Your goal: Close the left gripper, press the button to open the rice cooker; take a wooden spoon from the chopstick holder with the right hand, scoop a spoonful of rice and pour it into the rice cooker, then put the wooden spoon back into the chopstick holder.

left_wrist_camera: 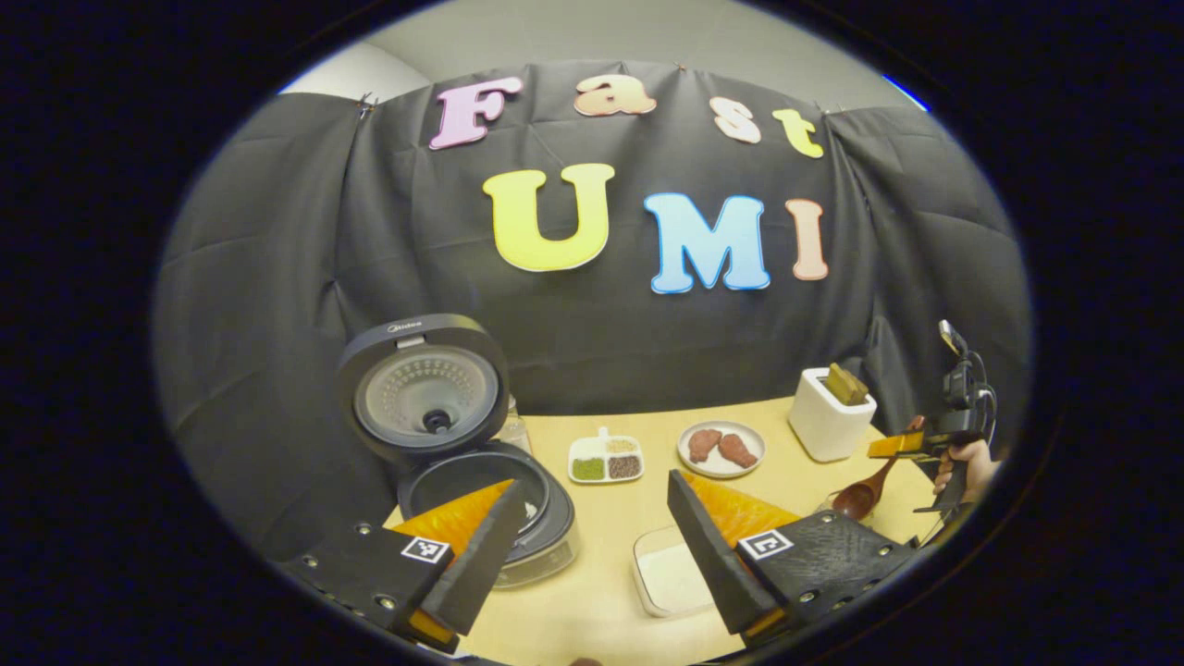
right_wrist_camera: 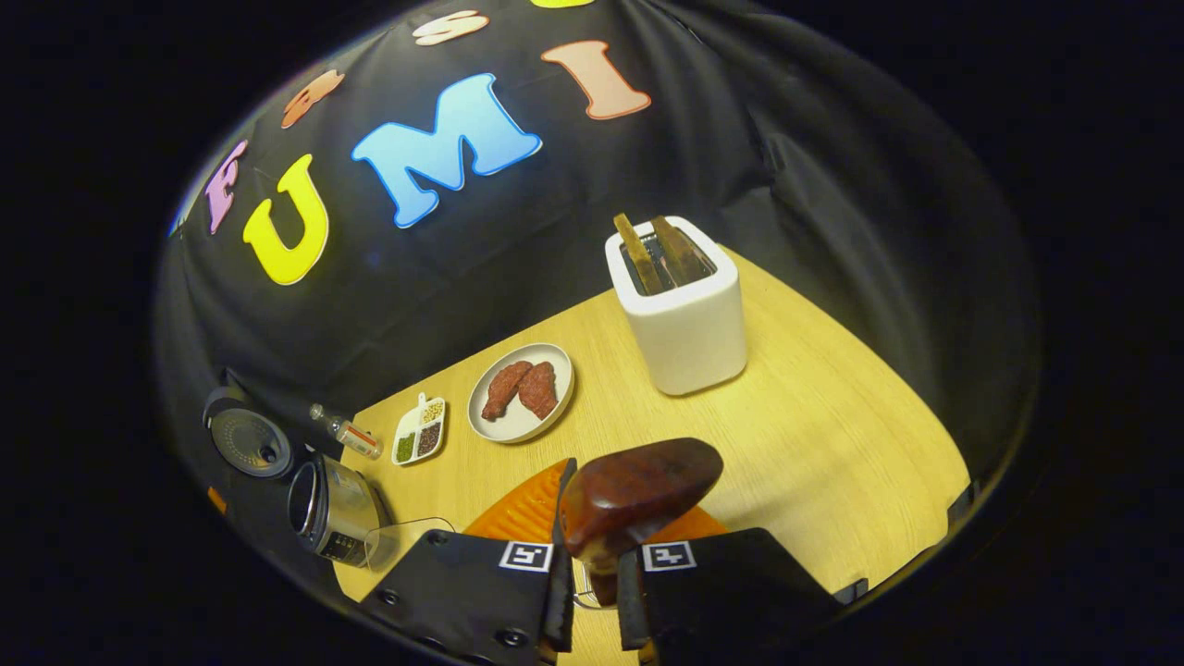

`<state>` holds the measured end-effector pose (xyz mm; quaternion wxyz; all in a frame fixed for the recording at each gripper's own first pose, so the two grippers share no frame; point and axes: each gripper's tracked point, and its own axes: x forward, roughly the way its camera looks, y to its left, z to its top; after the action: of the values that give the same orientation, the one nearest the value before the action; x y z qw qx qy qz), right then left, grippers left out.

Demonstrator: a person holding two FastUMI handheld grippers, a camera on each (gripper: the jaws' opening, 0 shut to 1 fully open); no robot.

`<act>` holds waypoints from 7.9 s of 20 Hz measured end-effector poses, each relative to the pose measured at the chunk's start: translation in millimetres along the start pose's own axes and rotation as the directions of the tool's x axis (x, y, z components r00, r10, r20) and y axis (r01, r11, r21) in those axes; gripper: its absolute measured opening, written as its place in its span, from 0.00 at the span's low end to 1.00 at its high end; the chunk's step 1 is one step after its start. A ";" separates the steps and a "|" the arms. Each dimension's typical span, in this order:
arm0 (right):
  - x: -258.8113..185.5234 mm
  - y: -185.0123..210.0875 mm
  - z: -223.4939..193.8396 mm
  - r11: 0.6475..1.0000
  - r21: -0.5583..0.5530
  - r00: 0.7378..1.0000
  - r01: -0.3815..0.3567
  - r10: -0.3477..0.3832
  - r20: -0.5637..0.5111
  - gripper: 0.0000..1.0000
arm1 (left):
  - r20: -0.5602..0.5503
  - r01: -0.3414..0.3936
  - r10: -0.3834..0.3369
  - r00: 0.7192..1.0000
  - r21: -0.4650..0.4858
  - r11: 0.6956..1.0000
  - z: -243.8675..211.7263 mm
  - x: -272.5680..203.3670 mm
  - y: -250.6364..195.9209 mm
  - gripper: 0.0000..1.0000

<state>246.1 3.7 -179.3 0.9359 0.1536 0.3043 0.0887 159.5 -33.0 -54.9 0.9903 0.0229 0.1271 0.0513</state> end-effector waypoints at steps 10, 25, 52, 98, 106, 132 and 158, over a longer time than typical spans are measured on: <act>-58.2 97.8 44.8 0.992 -0.052 0.988 -0.114 0.119 0.098 0.21 | 0.037 -0.006 0.014 0.999 -0.219 0.976 -18.1 -6.7 84.1 0.99; -8.7 208.8 -56.6 0.904 -0.356 0.971 -0.234 0.202 -0.125 0.21 | 0.012 -0.039 0.042 0.999 -0.219 0.975 -51.2 -36.8 137.9 0.97; 35.2 249.7 -187.5 0.965 -0.017 0.878 -0.262 0.231 -0.420 0.21 | -0.053 -0.061 0.047 0.997 -0.286 0.956 -94.8 -50.3 180.4 0.99; 10.1 372.5 -19.6 0.678 0.666 0.779 -0.312 0.584 -0.230 0.20 | -0.117 -0.167 0.135 0.984 -0.333 0.928 -159.1 -50.2 262.5 0.98; 30.9 467.2 -44.7 0.736 0.554 0.720 -0.389 0.618 -0.315 0.17 | -0.145 -0.258 0.218 0.965 -0.376 0.890 -175.7 -60.5 289.3 0.96; 55.7 566.3 -96.4 0.785 -0.262 0.822 -0.562 0.493 -0.286 0.21 | -0.203 -0.347 0.292 0.935 -0.336 0.876 -205.2 -88.3 318.7 0.98; 26.9 620.1 -105.9 0.424 -0.753 0.791 -0.503 0.577 -0.203 0.21 | -0.206 -0.346 0.294 0.933 -0.299 0.889 -205.6 -93.5 320.5 0.99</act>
<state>159.4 616.5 -63.4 0.8395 -0.1721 0.1285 0.4991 -13.5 282.0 -211.6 0.9449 -0.1267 0.1879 0.2362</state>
